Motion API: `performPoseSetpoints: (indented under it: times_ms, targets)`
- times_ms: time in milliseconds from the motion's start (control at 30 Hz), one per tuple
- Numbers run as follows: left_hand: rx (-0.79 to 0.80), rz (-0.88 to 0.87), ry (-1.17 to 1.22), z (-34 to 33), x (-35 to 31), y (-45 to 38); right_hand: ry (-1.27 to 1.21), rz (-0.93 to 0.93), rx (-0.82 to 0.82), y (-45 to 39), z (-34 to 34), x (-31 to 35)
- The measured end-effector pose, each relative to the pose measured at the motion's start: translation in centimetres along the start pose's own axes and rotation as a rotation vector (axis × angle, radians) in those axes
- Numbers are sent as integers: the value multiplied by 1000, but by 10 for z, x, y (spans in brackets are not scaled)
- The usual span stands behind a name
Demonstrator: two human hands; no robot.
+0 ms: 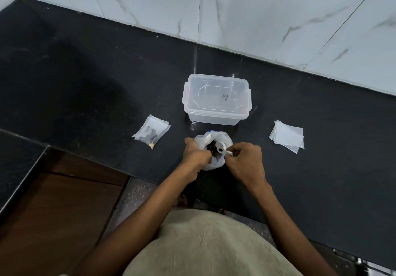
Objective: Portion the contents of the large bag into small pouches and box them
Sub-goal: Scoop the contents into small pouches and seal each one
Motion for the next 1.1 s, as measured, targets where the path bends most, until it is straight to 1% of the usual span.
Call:
performPoseSetpoints:
  times_ms: [200, 300, 400, 567, 733, 967, 1033, 1100]
  targets:
    - [-47, -102, 199, 7, -8, 3, -8, 31, 0, 1, -2, 1]
    - [-62, -113, 255, 8, -9, 3, 11, 21, 1, 2, -4, -1]
    - [-52, -78, 259, 7, -8, 3, -25, -21, 1, 1, -3, -6]
    - [12, -46, 306, 7, -4, -1, -177, -157, -10, -2, -4, -26]
    - [-8, -82, 262, 7, -5, 0, -323, -243, 6, 0, -5, -35]
    - [-127, -95, 217, 20, 3, -5, -663, -479, 23, 7, -15, -66]
    - [-138, -105, 178, 21, 3, -4, -662, -497, 23, 9, -14, -69]
    - [-139, -112, 153, 21, 2, -4, -563, -459, 36, 7, -9, -65]
Point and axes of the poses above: each hand's wrist, its own y-axis away from the middle knuckle, its own z-axis out of the back of the hand, x = y × z, the point moved 10 cm from there along -y, towards the middle knuckle, and after that the axes turned 7 degrees about x, right-handed, at the moved point
